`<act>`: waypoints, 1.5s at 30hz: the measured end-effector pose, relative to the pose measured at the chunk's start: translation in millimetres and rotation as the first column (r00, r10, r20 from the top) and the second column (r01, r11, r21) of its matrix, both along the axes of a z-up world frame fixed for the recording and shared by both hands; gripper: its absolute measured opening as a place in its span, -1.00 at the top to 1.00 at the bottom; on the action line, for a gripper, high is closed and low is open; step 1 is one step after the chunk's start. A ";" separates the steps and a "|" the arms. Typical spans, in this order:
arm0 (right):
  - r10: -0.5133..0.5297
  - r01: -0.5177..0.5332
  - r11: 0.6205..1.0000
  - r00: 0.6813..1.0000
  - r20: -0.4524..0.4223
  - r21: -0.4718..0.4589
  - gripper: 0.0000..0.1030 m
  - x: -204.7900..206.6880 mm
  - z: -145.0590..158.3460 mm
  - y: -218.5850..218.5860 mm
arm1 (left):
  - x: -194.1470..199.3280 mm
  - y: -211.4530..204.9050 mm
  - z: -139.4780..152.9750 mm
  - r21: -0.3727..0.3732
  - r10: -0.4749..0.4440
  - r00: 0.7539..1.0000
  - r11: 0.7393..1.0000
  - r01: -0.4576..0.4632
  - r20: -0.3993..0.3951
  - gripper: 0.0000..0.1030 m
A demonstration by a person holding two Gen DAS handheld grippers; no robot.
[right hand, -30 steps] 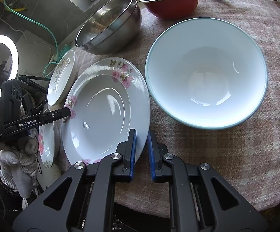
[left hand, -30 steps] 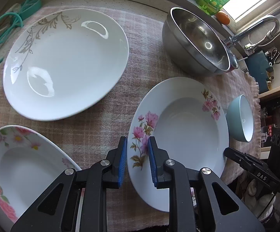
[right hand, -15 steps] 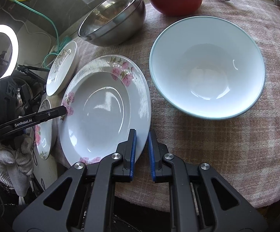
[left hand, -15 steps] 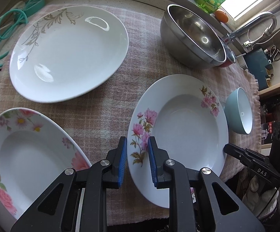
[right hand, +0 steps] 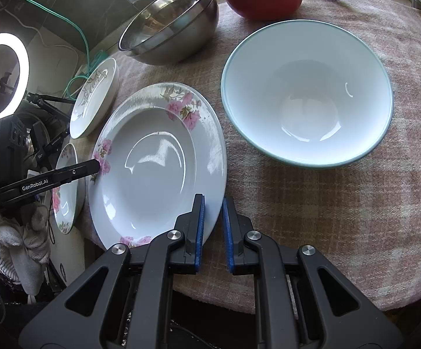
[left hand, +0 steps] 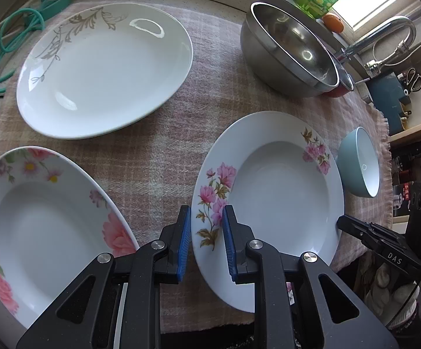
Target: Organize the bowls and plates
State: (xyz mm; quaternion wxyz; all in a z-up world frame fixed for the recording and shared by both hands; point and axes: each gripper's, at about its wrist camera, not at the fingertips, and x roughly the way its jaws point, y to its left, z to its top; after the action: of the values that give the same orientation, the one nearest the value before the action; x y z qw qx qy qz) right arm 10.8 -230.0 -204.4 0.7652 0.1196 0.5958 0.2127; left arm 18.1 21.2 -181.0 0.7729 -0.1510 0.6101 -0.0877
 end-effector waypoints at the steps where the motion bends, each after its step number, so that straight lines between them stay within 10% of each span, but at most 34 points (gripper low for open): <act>1: 0.004 -0.004 1.000 1.000 0.002 -0.006 0.75 -0.1 0.5 0.5 | -0.2 0.3 0.0 -0.001 0.002 1.000 1.000 -0.002 0.000 0.62; 23: 0.152 -0.148 0.988 0.967 0.202 -0.034 0.09 10.4 64.6 51.0 | -41.9 54.2 48.0 0.021 0.200 0.969 0.978 -0.205 0.145 0.34; 45: 0.468 -0.476 0.878 0.876 0.120 0.050 0.25 19.4 41.6 198.1 | -134.3 176.1 31.0 0.036 0.617 0.778 0.781 -0.624 0.118 0.27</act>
State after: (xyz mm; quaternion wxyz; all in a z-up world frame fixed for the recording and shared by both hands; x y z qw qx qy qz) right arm 30.3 -31.9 -162.8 0.7148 -0.0108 0.5576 0.4218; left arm -116.2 197.2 -150.0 0.7930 -0.3105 0.4898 0.1866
